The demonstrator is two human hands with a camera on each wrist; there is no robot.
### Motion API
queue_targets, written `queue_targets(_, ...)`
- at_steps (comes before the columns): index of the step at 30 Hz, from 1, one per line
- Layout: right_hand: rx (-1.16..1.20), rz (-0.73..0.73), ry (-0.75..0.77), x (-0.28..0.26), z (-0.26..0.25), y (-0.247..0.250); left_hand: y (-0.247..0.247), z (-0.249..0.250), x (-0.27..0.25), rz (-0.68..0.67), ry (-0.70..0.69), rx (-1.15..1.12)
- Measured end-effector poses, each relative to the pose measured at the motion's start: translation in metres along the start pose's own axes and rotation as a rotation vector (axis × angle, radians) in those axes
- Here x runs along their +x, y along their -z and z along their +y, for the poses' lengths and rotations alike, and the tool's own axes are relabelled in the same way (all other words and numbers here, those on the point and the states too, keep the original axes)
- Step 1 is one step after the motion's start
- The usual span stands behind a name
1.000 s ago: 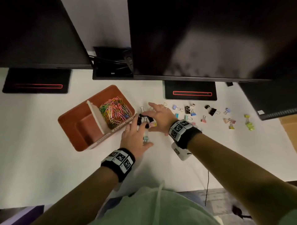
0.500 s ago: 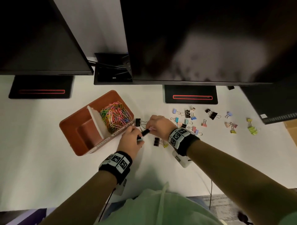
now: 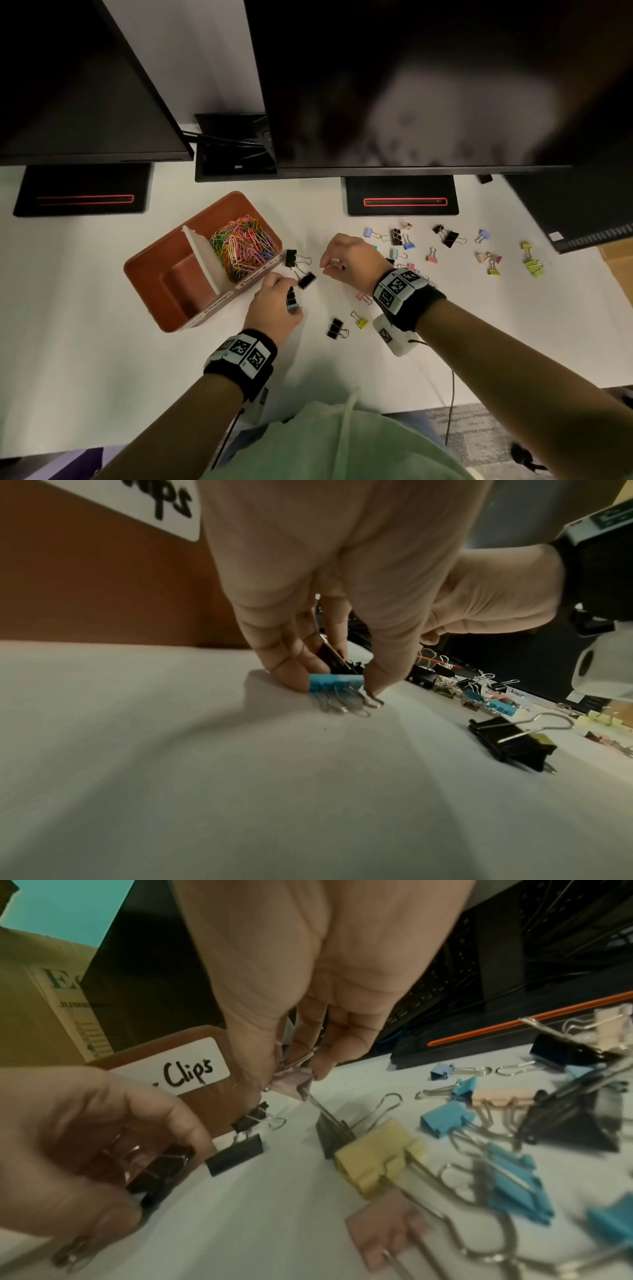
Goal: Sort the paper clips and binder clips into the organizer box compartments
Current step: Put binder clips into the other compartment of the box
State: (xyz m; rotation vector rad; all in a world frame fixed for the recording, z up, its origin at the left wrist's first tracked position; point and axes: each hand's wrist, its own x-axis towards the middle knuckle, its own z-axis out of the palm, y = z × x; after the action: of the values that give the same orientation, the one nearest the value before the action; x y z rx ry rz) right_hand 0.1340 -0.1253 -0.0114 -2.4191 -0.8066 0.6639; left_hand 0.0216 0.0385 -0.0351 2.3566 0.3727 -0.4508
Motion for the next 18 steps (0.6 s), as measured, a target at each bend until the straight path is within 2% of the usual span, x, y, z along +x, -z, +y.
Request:
queue_targets(3,0.009,0.029,0.018,-0.003,-0.001,0.002,0.002,0.000,-0.002,-0.015,0.011,-0.014)
queue_targets(9,0.064,0.090,0.083,-0.011,-0.010,0.006,0.017,0.005,-0.012,0.051,0.001,-0.160)
queue_targets(14,0.122,0.143,0.255,-0.004,-0.044,0.014,0.060,0.019,-0.052,0.168,-0.136,-0.334)
queue_targets(18,0.156,0.135,0.419,0.020,-0.099,0.011,0.110,0.004,-0.078,0.344,-0.147,-0.369)
